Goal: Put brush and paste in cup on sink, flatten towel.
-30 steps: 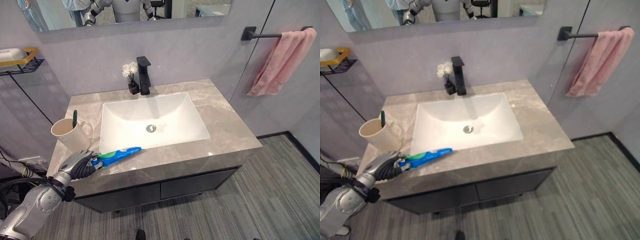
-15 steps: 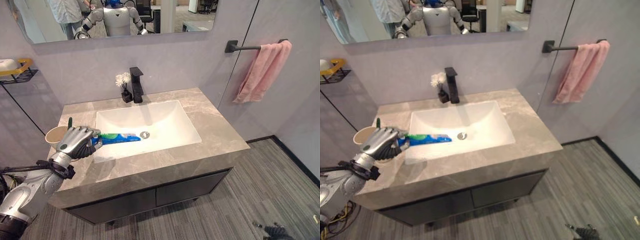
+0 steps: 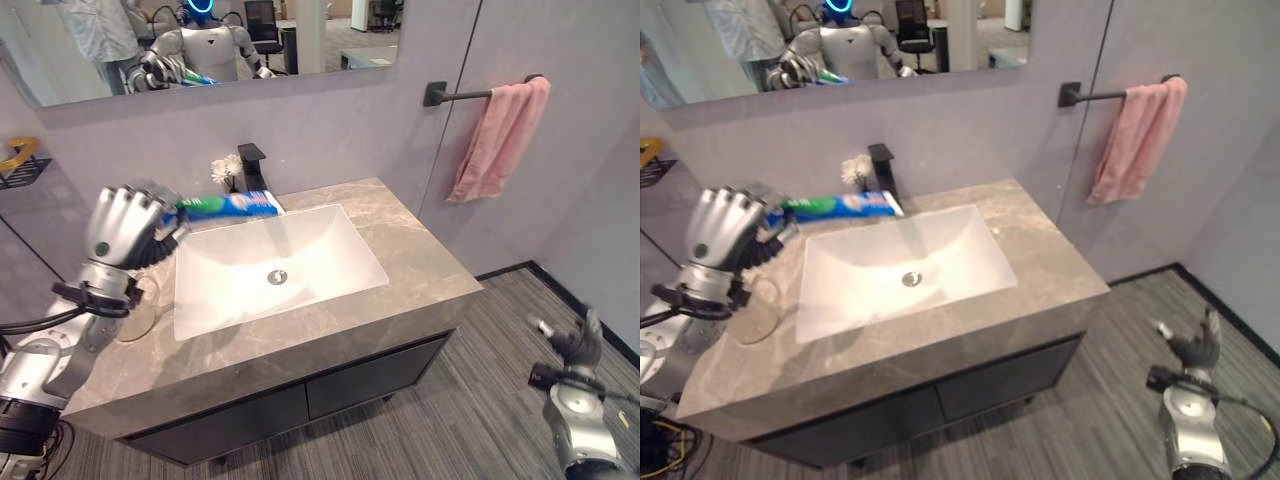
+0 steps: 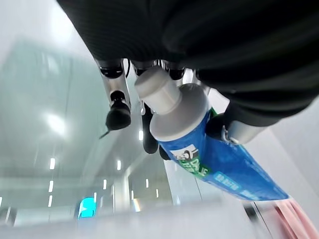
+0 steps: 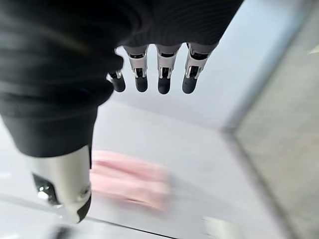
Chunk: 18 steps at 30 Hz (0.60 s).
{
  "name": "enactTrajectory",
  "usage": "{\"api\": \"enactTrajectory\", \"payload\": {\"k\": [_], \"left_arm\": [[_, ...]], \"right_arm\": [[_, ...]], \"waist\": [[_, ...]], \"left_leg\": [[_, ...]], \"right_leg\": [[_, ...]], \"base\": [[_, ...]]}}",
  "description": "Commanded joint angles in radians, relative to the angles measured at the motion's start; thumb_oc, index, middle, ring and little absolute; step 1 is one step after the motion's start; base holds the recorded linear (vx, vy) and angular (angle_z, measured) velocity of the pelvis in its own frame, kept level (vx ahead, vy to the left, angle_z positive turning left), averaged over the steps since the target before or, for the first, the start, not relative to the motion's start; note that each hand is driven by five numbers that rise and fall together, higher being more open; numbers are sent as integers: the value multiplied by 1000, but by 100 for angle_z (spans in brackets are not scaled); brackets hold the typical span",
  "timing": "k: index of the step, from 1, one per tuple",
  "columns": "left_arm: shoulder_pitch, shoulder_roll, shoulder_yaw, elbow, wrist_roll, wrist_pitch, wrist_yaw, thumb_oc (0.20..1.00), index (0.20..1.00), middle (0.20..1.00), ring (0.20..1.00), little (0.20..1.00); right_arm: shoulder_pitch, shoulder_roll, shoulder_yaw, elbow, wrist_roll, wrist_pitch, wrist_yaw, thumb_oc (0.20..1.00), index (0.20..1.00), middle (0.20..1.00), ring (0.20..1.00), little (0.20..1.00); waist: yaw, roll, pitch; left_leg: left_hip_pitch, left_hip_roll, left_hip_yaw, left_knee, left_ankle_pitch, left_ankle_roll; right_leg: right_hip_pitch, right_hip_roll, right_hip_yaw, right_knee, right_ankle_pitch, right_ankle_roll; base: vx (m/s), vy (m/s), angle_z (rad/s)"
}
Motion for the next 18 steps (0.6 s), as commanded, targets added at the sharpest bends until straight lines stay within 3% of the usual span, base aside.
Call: {"api": "enactTrajectory", "payload": {"k": [1,6,9,13,15,16,18], "left_arm": [[-165,56,67,-36,20,47,91,200,200,200,200,200],[-283,73,22,-34,15,64,105,200,200,200,200,200],[-422,67,-50,-32,-7,77,119,200,200,200,200,200],[-550,39,-130,0,-53,103,162,200,200,200,200,200],[-589,38,-153,9,-62,118,178,200,200,200,200,200],[-626,23,-170,-7,-90,128,207,200,200,200,200,200],[-640,14,-172,-19,-105,128,221,200,200,200,200,200]], "right_arm": [[-117,-84,-6,-36,-147,-66,-45,1000,1000,1000,1000,1000],[-224,-105,61,-137,-158,-72,-10,1000,1000,1000,1000,1000],[-367,-82,193,-203,4,-117,91,1000,1000,1000,1000,1000],[-528,99,336,-172,390,-202,152,1000,1000,1000,1000,1000],[-590,157,407,-165,481,-209,183,1000,1000,1000,1000,1000],[-692,246,498,-166,592,-220,206,1000,1000,1000,1000,1000],[-739,299,532,-161,667,-237,226,1000,1000,1000,1000,1000]], "waist": [[-2,-31,-54],[2,-36,-51],[9,-41,-54],[25,-46,-52],[35,-47,-52],[51,-47,-53],[56,-50,-48]], "left_leg": [[16,22,5,8,-59,-18],[17,22,7,8,-58,-19],[15,24,9,8,-53,-22],[17,23,13,8,-50,-21],[20,22,15,8,-50,-20],[24,21,18,8,-50,-18],[28,21,21,8,-50,-17]], "right_leg": [[-38,-82,12,-2,24,78],[-38,-80,13,-2,24,77],[-38,-78,13,-2,24,77],[-36,-78,14,-2,28,74],[-36,-79,14,-2,27,73],[-35,-80,19,-2,29,73],[-35,-81,23,-2,30,73]], "base": [[4,10,-3],[0,0,0],[0,0,0],[0,0,0],[6,4,-2],[11,5,-4],[5,3,-2]]}}
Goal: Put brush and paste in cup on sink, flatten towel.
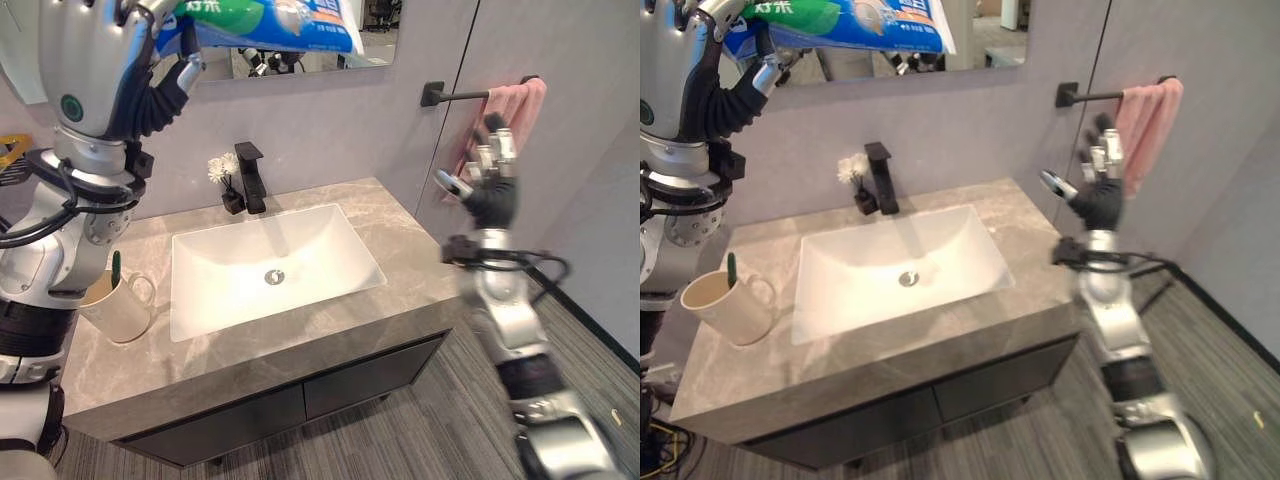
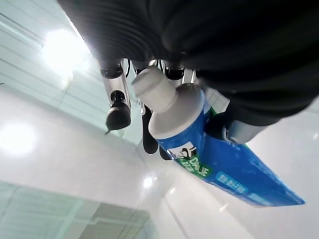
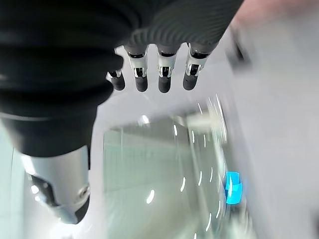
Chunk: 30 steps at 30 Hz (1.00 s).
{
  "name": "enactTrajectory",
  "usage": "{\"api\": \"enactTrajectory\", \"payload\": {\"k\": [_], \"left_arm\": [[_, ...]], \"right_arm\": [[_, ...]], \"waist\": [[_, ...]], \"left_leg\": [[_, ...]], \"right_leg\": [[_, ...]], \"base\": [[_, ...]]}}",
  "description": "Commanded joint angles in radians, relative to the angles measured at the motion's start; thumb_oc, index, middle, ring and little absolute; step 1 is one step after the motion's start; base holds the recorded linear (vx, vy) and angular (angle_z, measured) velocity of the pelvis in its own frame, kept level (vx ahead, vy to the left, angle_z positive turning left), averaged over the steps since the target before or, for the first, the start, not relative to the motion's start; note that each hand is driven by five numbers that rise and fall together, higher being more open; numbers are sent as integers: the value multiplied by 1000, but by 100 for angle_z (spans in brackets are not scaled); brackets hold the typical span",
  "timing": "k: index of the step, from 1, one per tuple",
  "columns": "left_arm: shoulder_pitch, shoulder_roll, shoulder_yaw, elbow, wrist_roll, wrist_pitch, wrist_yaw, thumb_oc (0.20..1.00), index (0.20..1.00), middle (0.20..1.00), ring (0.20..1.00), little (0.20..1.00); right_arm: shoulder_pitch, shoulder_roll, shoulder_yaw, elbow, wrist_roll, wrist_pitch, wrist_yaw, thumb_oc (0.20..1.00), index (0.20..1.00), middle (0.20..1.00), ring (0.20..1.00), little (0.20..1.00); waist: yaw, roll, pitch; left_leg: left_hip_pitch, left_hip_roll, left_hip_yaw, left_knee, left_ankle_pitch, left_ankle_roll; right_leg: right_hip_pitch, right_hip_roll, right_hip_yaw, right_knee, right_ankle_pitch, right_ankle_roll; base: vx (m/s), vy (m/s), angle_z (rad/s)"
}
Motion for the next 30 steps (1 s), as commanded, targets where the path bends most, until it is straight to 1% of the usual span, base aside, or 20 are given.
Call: {"api": "enactTrajectory", "payload": {"k": [1,2,4,7,9,10,11,17,20,22,26,30], "left_arm": [[-107,-1,25,11,-110,78,102,200,200,200,200,200],[-113,1,20,5,-116,77,107,200,200,200,200,200],[-140,-15,-7,-7,-130,67,118,200,200,200,200,200],[-160,-22,-35,3,-134,64,126,200,200,200,200,200],[-159,-24,-50,12,-139,58,134,200,200,200,200,200],[-164,-26,-67,19,-140,52,140,200,200,200,200,200],[-167,-29,-73,25,-141,50,143,200,200,200,200,200],[-160,-51,-79,26,-148,38,151,200,200,200,200,200],[-141,-59,-89,17,-149,23,135,200,200,200,200,200],[-141,-59,-89,18,-150,23,135,200,200,200,200,200],[-59,-81,-85,4,-164,-12,106,200,200,200,200,200],[-23,-89,-79,-4,-172,-19,94,200,200,200,200,200]], "right_arm": [[-154,53,11,-10,242,-116,82,1000,1000,1000,1000,1000],[-178,73,30,-3,273,-123,90,1000,1000,1000,1000,1000],[-239,127,87,2,397,-126,160,1000,1000,1000,1000,1000],[-277,140,103,19,447,-132,202,1000,1000,1000,1000,1000],[-321,166,94,26,453,-153,202,1000,1000,1000,1000,1000],[-363,181,92,33,433,-171,203,1000,1000,1000,1000,1000],[-374,186,94,36,434,-174,207,1000,1000,1000,1000,1000],[-414,205,110,26,426,-187,219,1000,1000,1000,1000,1000],[-439,206,117,10,414,-190,221,1000,1000,1000,1000,1000],[-440,206,117,10,414,-190,221,1000,1000,1000,1000,1000],[-447,215,113,3,417,-194,214,1000,1000,1000,1000,1000],[-440,215,113,-2,423,-194,212,1000,1000,1000,1000,1000]], "waist": [[46,-43,-49],[50,-44,-48],[64,-45,-51],[69,-48,-51],[79,-50,-51],[90,-52,-54],[92,-54,-54],[102,-65,-52],[110,-75,-48],[110,-75,-48],[121,-92,-41],[124,-96,-39]], "left_leg": [[29,18,13,4,-50,-17],[31,17,14,4,-51,-17],[31,16,14,4,-50,-18],[30,15,11,4,-49,-18],[26,13,6,4,-48,-19],[22,10,0,4,-47,-18],[21,9,-2,4,-47,-18],[14,6,-11,4,-47,-16],[8,4,-16,4,-46,-13],[8,3,-16,4,-46,-13],[2,0,-19,4,-48,-9],[2,-1,-19,4,-49,-8]], "right_leg": [[-31,-84,17,-2,25,71],[-30,-84,18,-2,24,71],[-26,-87,15,-2,23,69],[-26,-88,9,-2,23,68],[-24,-90,5,-2,22,68],[-23,-91,0,-2,21,68],[-23,-91,-3,-2,20,68],[-25,-93,-11,-2,20,68],[-27,-94,-14,-2,21,69],[-27,-94,-14,-2,21,70],[-30,-96,-18,-2,20,70],[-30,-96,-19,-2,20,70]], "base": [[0,0,0],[0,0,0],[0,0,0],[0,0,0],[21,6,4],[25,9,4],[0,0,0],[12,8,4],[12,7,2],[0,0,0],[0,0,0],[0,0,0]]}}
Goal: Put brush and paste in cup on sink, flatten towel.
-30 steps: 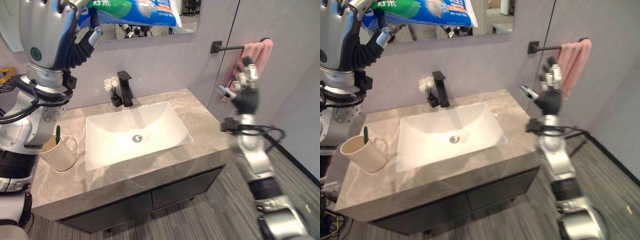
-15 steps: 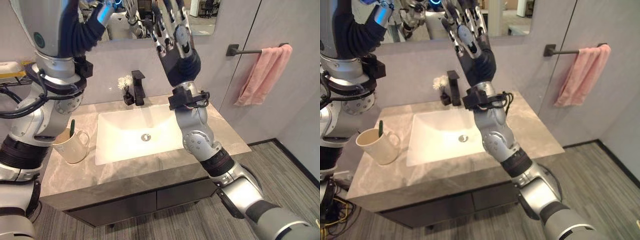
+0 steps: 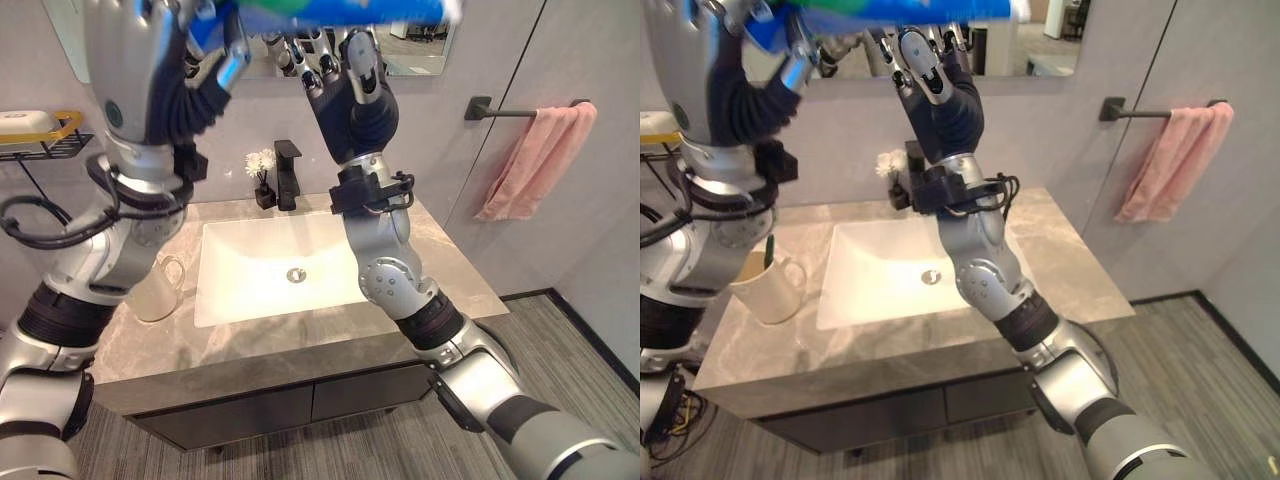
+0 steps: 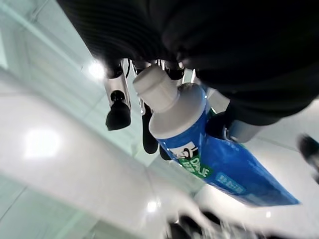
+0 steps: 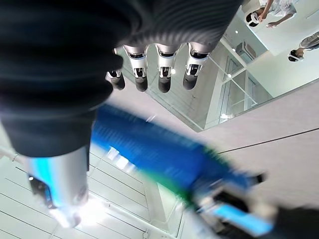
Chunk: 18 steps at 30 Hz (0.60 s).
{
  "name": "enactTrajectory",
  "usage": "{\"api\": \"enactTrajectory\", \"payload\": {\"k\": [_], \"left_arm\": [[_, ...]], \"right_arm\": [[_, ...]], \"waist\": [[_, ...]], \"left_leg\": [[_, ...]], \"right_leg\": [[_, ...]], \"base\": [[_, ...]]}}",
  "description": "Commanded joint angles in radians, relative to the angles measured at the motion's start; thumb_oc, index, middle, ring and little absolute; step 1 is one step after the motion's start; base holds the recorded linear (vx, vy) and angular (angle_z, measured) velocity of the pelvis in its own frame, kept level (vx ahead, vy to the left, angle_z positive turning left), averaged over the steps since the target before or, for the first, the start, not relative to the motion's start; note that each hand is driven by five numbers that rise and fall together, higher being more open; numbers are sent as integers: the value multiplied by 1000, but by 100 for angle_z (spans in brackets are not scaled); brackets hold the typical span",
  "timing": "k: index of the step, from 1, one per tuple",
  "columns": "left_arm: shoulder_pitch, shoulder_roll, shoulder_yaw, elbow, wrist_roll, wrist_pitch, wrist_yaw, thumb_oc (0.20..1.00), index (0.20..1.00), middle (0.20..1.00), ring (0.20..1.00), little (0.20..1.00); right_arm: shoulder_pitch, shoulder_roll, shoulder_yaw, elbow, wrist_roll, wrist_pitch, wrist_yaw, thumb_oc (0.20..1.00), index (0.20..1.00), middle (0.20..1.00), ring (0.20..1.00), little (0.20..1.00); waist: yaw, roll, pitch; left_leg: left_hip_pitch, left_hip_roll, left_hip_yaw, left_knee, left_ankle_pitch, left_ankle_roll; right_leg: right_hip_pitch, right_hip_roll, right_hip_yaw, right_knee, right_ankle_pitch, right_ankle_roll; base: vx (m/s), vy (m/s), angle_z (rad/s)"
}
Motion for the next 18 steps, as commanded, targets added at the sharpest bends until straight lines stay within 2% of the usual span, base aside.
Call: {"api": "enactTrajectory", "payload": {"k": [1,9,10,11,12,18], "left_arm": [[-67,17,27,44,-45,0,-5,200,200,200,200,200],[38,-16,61,16,-80,-26,-33,200,200,200,200,200],[44,-19,62,16,-86,-29,-36,200,200,200,200,200],[54,-25,64,13,-94,-33,-38,200,200,200,200,200],[57,-31,64,12,-98,-34,-39,200,200,200,200,200],[48,-62,49,10,-103,-34,-44,200,200,200,200,200]], "right_arm": [[-108,-3,-38,-6,-3,-53,15,1000,1000,1000,1000,1000],[-76,1,-37,-9,4,-50,3,1000,1000,1000,1000,1000],[-71,3,-35,-8,6,-50,0,768,768,768,768,768],[-62,7,-31,-1,10,-46,0,376,376,376,376,376],[-59,11,-30,1,10,-47,-2,200,200,200,200,200],[-29,32,-34,14,17,-48,-9,200,200,200,200,200]], "waist": [[24,-49,-7],[29,-57,-4],[29,-56,-4],[29,-57,-5],[28,-56,-5],[25,-53,-8]], "left_leg": [[21,2,-2,3,-48,-5],[19,2,-2,3,-50,-2],[18,2,-2,3,-50,-2],[18,1,-2,3,-50,-1],[18,2,-2,3,-50,-1],[22,0,-6,3,-52,0]], "right_leg": [[-18,-95,-8,-2,25,70],[-21,-96,-11,-2,25,68],[-22,-97,-12,-2,25,68],[-22,-97,-12,-2,25,68],[-22,-97,-13,-2,24,67],[-16,-96,-16,-2,21,65]], "base": [[0,0,0],[0,0,0],[0,0,0],[0,0,0],[0,0,0],[-1,-1,1]]}}
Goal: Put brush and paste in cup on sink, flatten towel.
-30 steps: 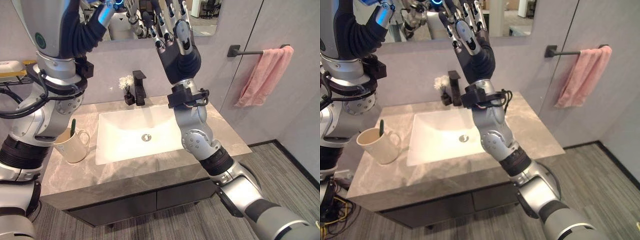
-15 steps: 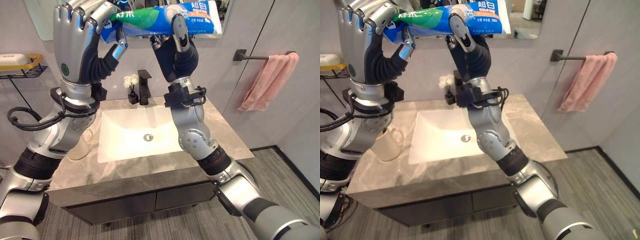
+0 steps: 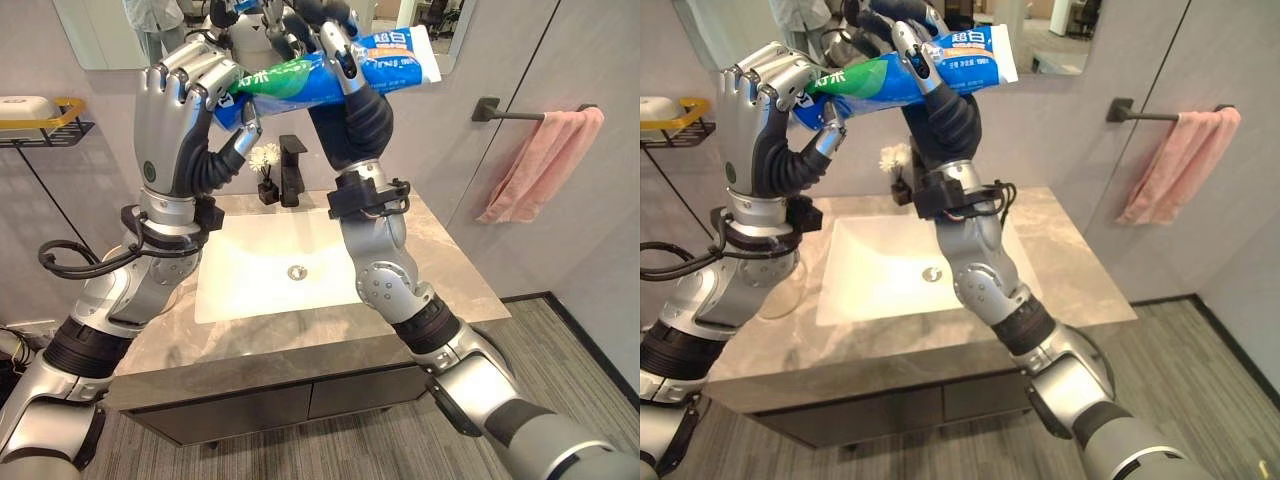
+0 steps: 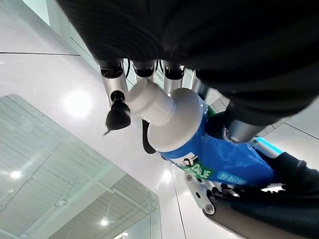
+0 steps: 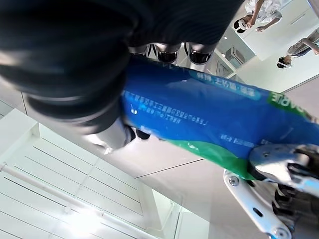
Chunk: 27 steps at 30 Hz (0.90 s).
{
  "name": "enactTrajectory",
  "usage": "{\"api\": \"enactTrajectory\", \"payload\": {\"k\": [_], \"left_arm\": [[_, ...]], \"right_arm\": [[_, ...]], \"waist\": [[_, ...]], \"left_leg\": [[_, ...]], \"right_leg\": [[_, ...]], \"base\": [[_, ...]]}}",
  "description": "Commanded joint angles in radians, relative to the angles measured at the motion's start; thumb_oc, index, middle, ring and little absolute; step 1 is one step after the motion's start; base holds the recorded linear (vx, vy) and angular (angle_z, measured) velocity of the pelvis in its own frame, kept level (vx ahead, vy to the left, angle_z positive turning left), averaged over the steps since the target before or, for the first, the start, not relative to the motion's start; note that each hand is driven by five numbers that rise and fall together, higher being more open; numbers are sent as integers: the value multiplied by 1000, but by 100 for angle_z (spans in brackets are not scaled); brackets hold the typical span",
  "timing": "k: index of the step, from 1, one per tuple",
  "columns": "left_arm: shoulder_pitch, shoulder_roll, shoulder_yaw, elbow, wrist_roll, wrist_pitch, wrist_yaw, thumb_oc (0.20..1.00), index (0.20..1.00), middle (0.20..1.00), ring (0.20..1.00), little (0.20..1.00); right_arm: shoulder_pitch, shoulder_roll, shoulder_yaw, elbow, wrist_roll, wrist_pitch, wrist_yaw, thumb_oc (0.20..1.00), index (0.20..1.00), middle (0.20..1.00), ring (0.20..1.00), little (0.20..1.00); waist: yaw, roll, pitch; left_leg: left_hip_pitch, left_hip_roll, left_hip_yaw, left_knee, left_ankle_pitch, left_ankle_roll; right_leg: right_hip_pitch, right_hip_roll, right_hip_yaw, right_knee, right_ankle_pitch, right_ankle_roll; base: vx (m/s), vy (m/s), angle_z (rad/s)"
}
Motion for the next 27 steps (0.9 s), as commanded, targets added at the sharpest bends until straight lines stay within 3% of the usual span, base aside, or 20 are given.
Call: {"api": "enactTrajectory", "payload": {"k": [1,3,5,7,15,23,27], "left_arm": [[-68,0,42,22,-55,2,8,200,200,200,200,200],[-61,-2,49,19,-59,3,11,200,200,200,200,200],[-42,-4,65,14,-61,6,12,570,570,570,570,570],[-7,-9,88,2,-64,12,11,1000,1000,1000,1000,1000],[160,7,232,-158,-81,-20,12,1000,1000,1000,1000,1000],[487,-41,438,-213,-201,-83,33,1000,1000,1000,1000,1000],[635,-79,466,-146,-299,-112,18,1000,1000,1000,1000,1000]], "right_arm": [[-48,13,-37,9,16,-39,-3,200,200,200,200,200],[-43,16,-45,11,11,-47,-14,200,200,200,200,200],[-37,27,-60,14,6,-55,-30,200,200,200,200,200],[-33,40,-83,26,-1,-67,-52,200,200,200,200,200],[-26,46,-123,40,-16,-85,-86,200,200,200,200,200],[-22,-9,-189,51,-37,-105,-127,200,200,200,200,200],[-12,-62,-229,38,-57,-115,-153,200,200,200,200,200]], "waist": [[18,-29,-10],[20,-28,-10],[23,-27,-11],[30,-26,-10],[68,-29,3],[154,-40,34],[204,-46,52]], "left_leg": [[36,2,-5,3,-52,0],[37,2,-8,3,-53,-1],[35,2,-12,3,-51,-2],[32,1,-16,3,-49,-3],[13,-9,-43,3,-41,-2],[-24,-29,-110,3,-23,-1],[-54,-48,-161,3,-10,3]], "right_leg": [[-2,-95,-13,-2,21,65],[0,-96,-16,-2,21,63],[1,-97,-19,-2,20,63],[2,-99,-23,-2,21,62],[6,-105,-48,-2,21,58],[19,-119,-109,-2,12,52],[29,-128,-158,-2,7,55]], "base": [[-15,-14,4],[-19,-12,4],[-26,-3,5],[-23,-1,6],[-16,0,7],[-4,-3,32],[1,-5,40]]}}
